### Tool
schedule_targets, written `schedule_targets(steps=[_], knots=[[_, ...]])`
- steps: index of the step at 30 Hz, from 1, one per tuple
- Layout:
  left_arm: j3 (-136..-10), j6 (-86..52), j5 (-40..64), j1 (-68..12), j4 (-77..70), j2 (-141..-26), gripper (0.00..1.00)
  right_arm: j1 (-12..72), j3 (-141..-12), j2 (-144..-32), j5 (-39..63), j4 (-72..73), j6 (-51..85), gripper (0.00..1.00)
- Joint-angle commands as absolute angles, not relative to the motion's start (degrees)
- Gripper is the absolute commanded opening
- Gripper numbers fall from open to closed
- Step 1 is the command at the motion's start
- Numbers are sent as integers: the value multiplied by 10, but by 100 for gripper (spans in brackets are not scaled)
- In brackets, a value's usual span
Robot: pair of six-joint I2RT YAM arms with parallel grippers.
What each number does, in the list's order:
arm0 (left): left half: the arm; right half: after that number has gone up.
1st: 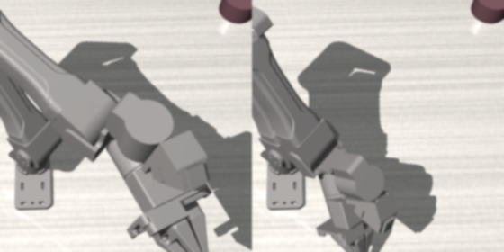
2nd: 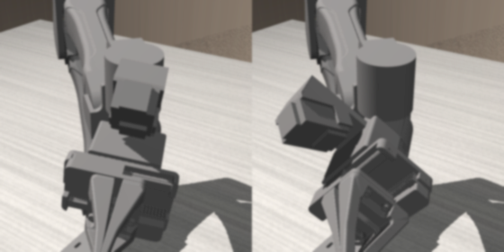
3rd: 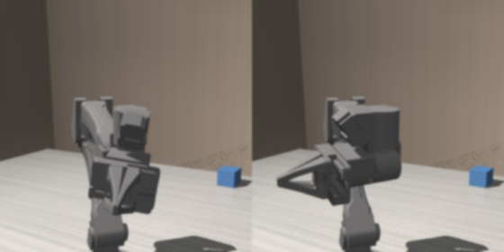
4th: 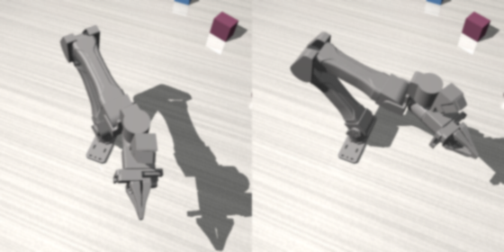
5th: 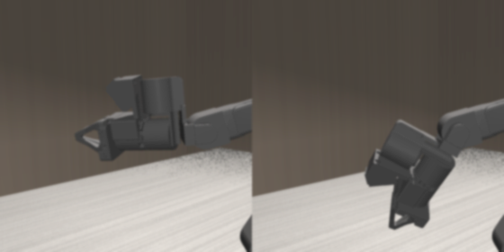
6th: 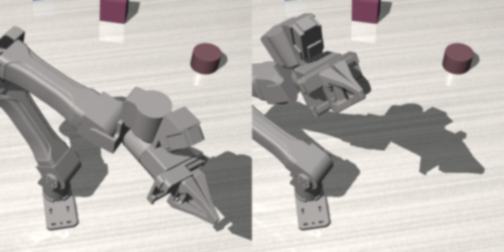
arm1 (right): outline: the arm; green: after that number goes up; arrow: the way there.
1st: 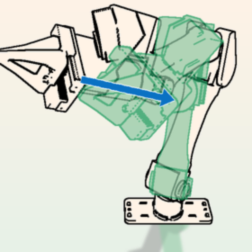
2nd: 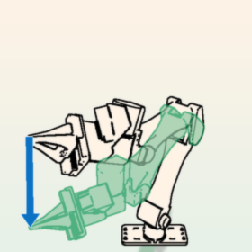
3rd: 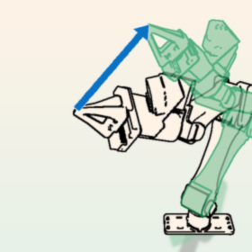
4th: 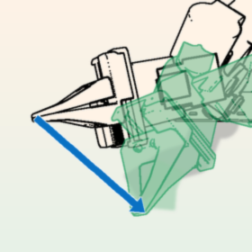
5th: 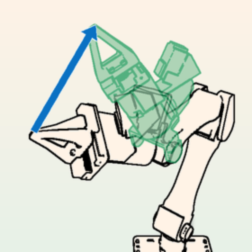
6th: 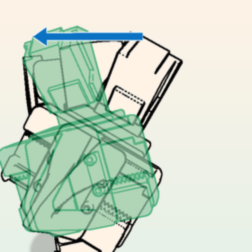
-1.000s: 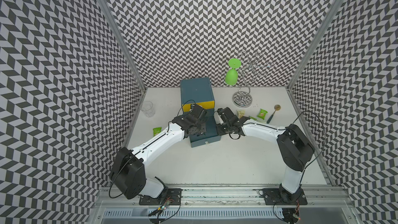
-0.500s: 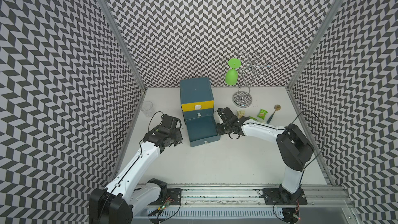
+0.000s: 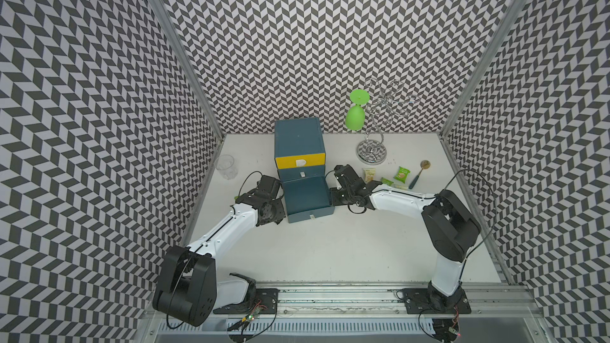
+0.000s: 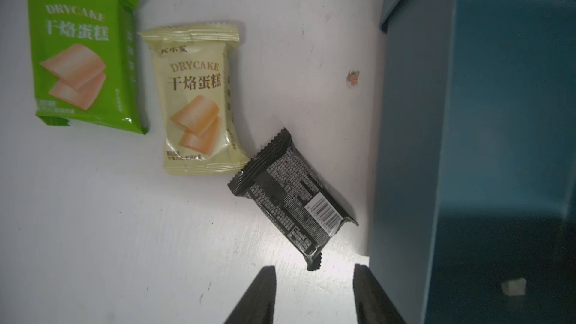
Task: Take the cookies out of the drawer
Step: Place the cookie at the center of the board, then close the drawer in the storage box.
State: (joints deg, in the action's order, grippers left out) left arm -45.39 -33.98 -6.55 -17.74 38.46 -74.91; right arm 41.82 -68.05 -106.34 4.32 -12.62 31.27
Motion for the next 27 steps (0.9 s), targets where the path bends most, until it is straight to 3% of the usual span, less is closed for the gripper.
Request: schedule_targets(steps=[1,5,6,11,16,22,25,27], knots=[[-445,-338,-64,-173,355,-764,45,424,-664,-1049,45,-44,355,0],[-442,-346,-73,-170,344,-763,45,428,-643,-1038,36,-18,379,0],[-443,-347,-74,-166,341,-753,51,428,-635,-1034,35,-10,383,0],[-487,-347,-84,-165,355,-674,60,430,-628,-1030,36,1,387,0],[-585,-325,-86,-165,387,-632,66,430,-620,-1026,60,17,385,20],[-734,-275,-67,-165,391,-667,69,430,-574,-945,47,59,372,47],[-798,-245,-62,-165,379,-706,69,428,-573,-906,47,46,348,54],[-843,-228,-50,-166,373,-740,69,427,-560,-874,61,54,326,54]])
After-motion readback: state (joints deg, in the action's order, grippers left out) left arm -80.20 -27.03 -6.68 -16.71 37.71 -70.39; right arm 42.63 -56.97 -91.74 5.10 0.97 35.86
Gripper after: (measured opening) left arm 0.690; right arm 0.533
